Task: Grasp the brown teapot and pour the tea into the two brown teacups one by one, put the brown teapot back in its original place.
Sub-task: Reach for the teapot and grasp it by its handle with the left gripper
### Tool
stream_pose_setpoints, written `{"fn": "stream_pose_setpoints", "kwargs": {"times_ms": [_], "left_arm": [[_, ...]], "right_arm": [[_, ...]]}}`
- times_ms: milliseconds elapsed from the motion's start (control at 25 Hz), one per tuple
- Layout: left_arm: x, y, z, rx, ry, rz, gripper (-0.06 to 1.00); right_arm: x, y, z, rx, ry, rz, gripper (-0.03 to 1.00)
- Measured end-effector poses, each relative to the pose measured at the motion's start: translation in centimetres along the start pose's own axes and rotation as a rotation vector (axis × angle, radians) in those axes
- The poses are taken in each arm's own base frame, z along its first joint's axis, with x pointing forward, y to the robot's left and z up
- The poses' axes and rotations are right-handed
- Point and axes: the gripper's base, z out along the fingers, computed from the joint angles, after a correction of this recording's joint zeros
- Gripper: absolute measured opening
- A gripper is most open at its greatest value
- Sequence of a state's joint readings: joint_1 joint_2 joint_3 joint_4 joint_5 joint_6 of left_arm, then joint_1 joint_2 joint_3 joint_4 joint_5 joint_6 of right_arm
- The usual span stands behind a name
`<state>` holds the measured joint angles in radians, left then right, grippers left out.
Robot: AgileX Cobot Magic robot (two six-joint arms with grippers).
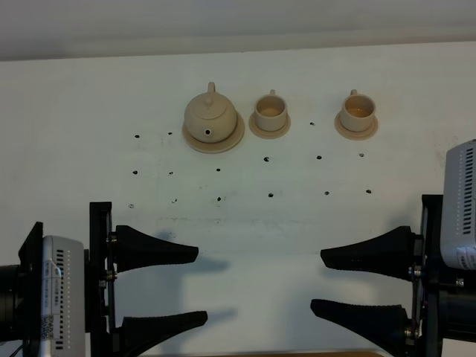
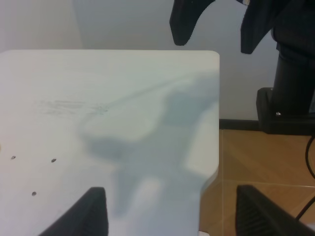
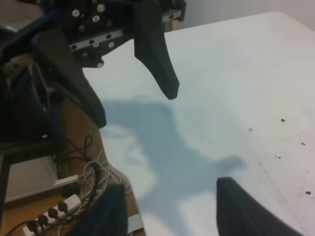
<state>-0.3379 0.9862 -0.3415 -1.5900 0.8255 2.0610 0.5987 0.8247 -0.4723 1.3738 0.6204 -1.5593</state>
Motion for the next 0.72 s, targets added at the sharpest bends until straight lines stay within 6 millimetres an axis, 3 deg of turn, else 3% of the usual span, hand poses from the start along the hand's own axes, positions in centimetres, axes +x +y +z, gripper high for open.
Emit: {"fn": "stream_pose_setpoints", "kwargs": {"times_ms": [520,720], "left_arm": [[0.1,0.2,0.0,-0.024,0.010,-0.002,0.53],[-0.4,1.1,-0.4,-0.139,0.039,0.028,0.53]], "right_arm": [[0.0,-0.1,0.0,0.009,-0.002,0.009,0.43],[0.1,-0.9,0.0,0.097,0.013,0.066,0.43]]}}
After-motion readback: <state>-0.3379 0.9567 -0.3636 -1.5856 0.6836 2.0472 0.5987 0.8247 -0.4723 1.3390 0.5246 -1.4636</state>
